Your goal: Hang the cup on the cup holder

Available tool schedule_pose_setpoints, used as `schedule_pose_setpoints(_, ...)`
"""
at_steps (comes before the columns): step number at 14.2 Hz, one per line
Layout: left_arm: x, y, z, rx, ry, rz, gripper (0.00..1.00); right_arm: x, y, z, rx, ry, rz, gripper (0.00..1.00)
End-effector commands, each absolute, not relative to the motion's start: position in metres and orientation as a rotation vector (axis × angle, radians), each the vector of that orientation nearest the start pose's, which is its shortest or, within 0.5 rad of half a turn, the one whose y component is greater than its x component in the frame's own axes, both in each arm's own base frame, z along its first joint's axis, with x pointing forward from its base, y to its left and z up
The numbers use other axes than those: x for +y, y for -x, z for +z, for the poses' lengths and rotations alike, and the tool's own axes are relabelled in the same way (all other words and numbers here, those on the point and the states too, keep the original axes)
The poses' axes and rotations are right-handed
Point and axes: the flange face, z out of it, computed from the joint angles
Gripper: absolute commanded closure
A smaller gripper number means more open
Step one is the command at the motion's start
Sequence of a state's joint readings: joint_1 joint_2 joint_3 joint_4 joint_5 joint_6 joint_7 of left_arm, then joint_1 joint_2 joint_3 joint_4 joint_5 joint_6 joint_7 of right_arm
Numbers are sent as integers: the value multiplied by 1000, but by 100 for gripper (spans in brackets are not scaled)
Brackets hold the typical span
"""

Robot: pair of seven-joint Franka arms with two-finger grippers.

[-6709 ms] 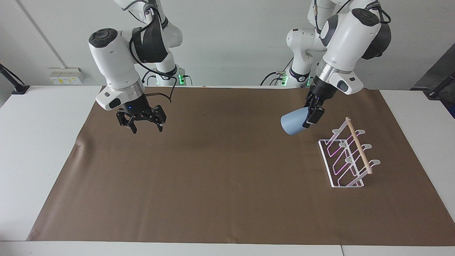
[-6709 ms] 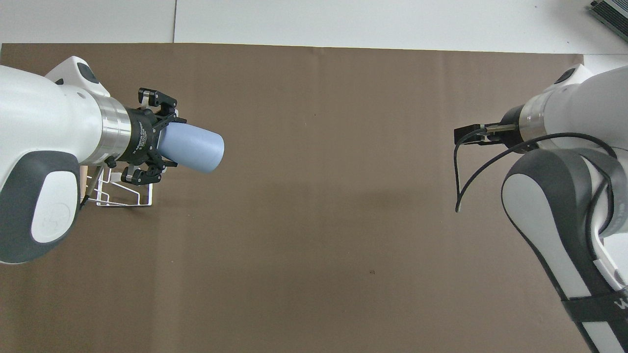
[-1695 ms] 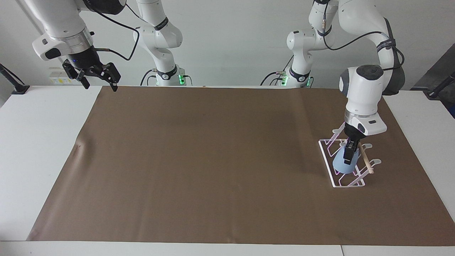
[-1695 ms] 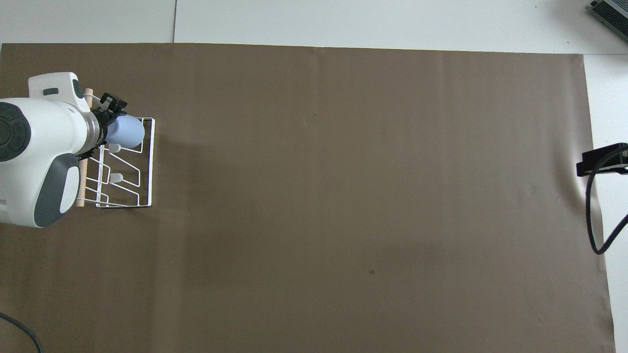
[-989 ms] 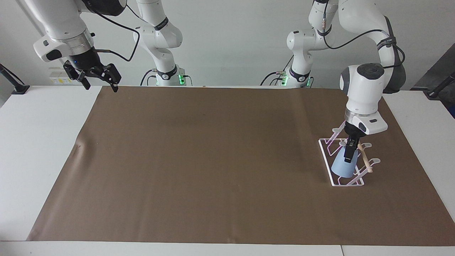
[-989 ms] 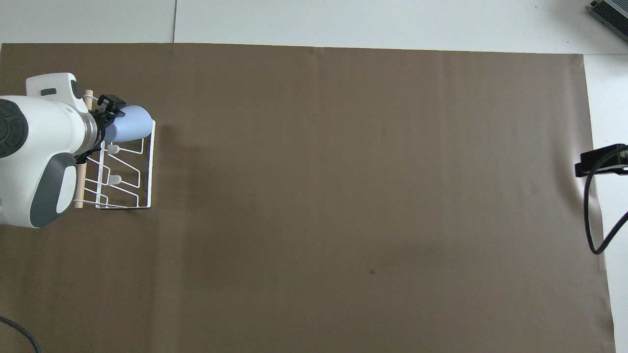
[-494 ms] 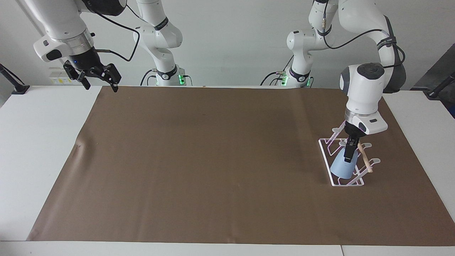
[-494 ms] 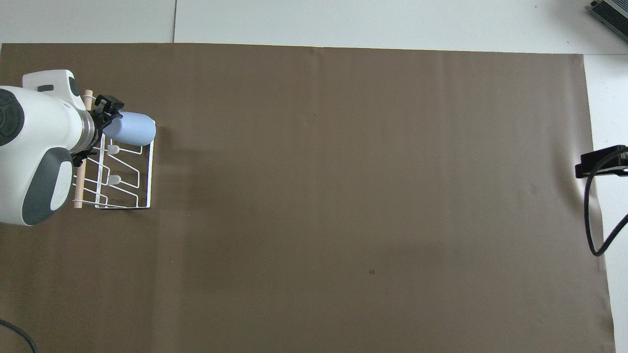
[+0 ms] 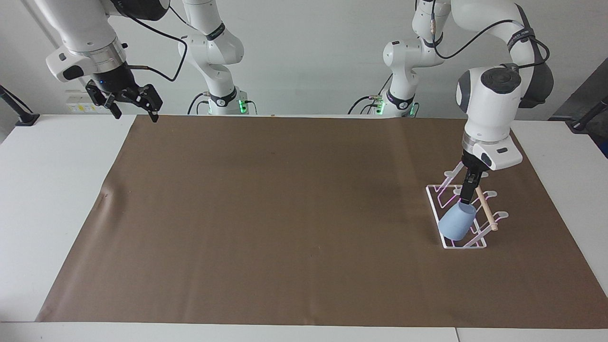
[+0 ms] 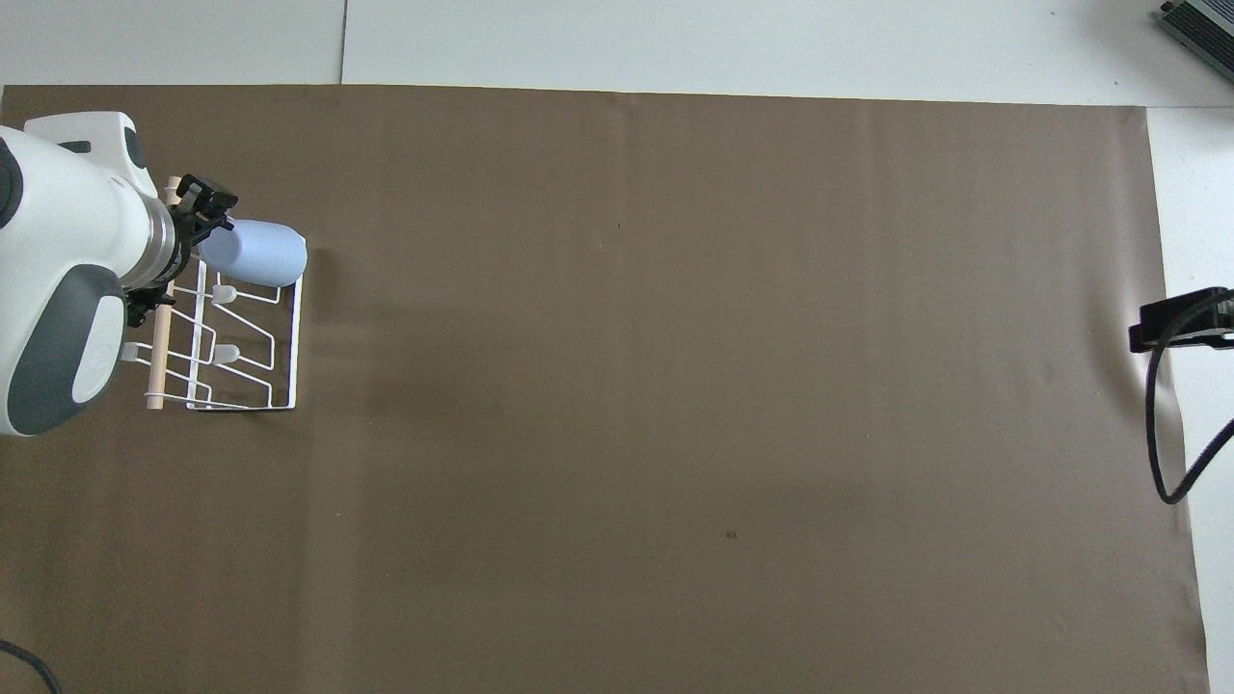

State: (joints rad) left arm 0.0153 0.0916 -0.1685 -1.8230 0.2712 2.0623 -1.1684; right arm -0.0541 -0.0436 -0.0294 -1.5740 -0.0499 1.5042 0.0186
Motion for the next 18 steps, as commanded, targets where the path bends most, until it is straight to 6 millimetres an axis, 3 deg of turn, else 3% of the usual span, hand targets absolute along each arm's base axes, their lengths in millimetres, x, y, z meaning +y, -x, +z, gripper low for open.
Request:
schedule_pose_setpoints(1, -88, -582, 528, -1201, 2801, -343, 0, -48, -525, 637, 228, 3185, 25, 0)
schedule_pose_setpoints(5, -84, -553, 557, -682, 2999, -172, 0, -45, -524, 639, 225, 3187, 18, 0)
schedule_pose_setpoints(8, -76, -541, 564, -321, 3066, -74, 0, -44, -525, 639, 218, 3188, 15, 0)
schedule_pose_setpoints(14, -72, -536, 611, 172, 3115, 10, 0, -44, -525, 638, 211, 3188, 18, 0)
schedule_pose_setpoints(18, -71, -537, 630, 236, 3112, 44, 0, -44, -525, 638, 211, 3188, 18, 0)
